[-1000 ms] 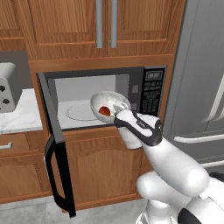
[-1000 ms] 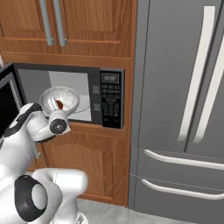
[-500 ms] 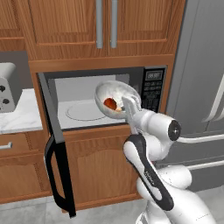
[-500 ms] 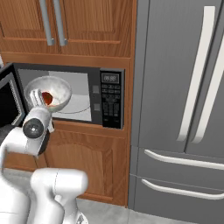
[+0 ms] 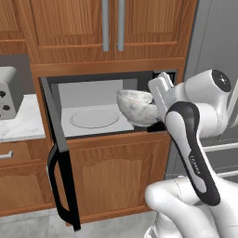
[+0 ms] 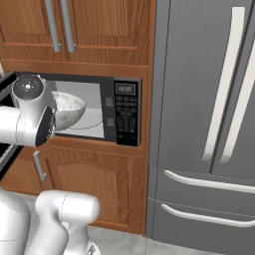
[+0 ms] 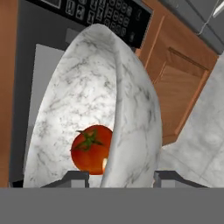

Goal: The microwave is finished heating the shrimp and tomato. Take the bowl containing the food and place it on the dining counter.

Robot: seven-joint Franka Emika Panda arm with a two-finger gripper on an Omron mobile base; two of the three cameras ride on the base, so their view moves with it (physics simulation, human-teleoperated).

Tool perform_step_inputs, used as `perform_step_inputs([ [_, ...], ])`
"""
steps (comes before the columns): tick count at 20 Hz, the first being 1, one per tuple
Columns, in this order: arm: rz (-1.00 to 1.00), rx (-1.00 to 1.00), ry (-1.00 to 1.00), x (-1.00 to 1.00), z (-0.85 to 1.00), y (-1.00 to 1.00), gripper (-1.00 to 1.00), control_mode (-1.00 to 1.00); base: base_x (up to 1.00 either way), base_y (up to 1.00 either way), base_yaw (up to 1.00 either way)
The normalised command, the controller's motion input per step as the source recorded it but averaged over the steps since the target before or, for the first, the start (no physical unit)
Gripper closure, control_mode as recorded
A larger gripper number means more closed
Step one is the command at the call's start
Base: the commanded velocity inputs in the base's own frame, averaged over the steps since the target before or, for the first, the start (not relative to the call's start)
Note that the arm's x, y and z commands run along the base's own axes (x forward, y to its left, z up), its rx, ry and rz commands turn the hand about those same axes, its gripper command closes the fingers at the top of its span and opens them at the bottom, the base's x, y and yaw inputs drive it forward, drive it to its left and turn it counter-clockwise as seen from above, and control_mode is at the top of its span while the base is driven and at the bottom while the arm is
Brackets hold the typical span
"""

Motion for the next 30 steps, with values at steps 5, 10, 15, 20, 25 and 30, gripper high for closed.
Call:
perform_step_inputs([
  [5,0.00,0.00,0.00,0.00,0.00,0.00,1.00,-1.00,0.00,0.00,0.00],
  [10,0.00,0.00,0.00,0.00,0.00,0.00,1.00,-1.00,0.00,0.00,0.00],
  [15,0.00,0.00,0.00,-0.04,0.00,0.00,1.00,-1.00,0.00,0.00,0.00],
  [20,0.00,0.00,0.03,-0.30,0.00,-0.07,1.00,-1.00,0.00,0.00,0.00],
  [25,0.00,0.00,0.00,0.00,0.00,0.00,1.00,1.00,-0.43,-0.50,0.01],
  [30,0.00,0.00,0.00,0.00,0.00,0.00,1.00,1.00,-0.55,-0.97,0.23],
])
